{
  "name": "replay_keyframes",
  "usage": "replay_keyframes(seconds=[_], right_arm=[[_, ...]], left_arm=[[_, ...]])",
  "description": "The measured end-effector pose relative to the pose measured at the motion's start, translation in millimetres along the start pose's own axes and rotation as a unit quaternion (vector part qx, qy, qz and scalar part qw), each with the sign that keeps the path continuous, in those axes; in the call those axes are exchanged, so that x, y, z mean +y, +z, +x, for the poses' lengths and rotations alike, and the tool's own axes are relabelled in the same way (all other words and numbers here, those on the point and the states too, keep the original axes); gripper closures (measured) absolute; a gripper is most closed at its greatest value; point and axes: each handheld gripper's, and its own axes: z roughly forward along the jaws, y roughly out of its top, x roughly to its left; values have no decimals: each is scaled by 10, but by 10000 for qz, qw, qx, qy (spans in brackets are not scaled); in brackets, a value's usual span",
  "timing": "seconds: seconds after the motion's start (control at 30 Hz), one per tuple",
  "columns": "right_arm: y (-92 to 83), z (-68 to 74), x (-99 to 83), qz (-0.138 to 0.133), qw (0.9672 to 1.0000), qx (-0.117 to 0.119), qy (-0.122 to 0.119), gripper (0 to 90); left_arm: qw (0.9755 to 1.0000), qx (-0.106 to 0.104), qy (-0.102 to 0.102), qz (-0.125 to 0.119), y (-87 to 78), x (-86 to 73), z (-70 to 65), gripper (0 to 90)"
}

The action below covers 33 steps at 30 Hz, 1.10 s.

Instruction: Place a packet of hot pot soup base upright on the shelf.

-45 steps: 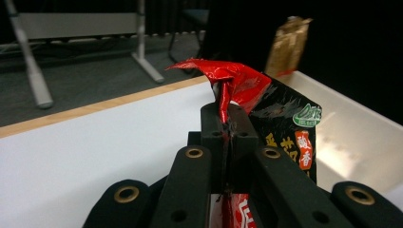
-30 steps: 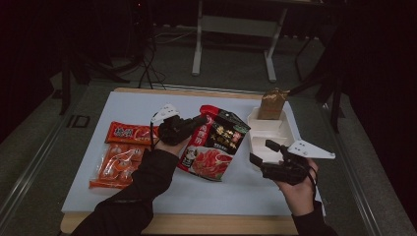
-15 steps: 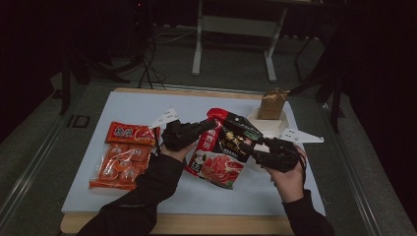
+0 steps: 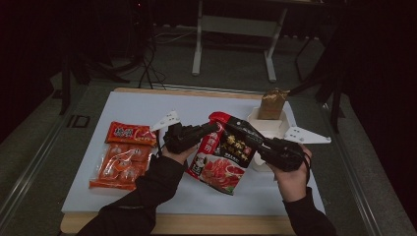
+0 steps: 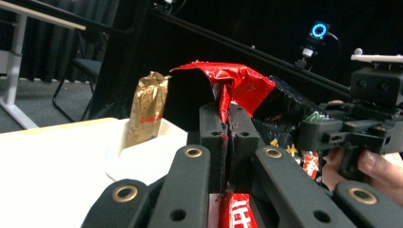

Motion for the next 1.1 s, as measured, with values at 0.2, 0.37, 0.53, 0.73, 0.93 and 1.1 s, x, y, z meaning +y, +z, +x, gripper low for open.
replay_keyframes(seconds=[0.2, 0.37, 0.53, 0.73, 0.93, 1.1], right_arm=[[-21, -9, 46, 65, 10000, -7, -73, 772], [-21, -38, 75, 143, 9998, 78, -70, 773], [-50, -50, 124, 138, 9998, 86, -141, 773], [-108, -103, 211, 152, 9995, 110, -238, 772], [-138, -204, 266, 146, 9994, 218, -240, 770], [-148, -271, 303, 73, 9990, 283, -342, 771]], left_arm=[[9997, -52, 28, 237, -8, 0, -2, 790], [9991, -67, 66, 418, -11, 9, 5, 714], [9981, 41, 207, 577, -17, 62, -36, 504], [9948, 370, 448, 842, -84, 109, -102, 277], [9894, 558, 756, 1109, -186, 117, -175, 147], [9867, 557, 795, 1301, -268, 87, -253, 116]])
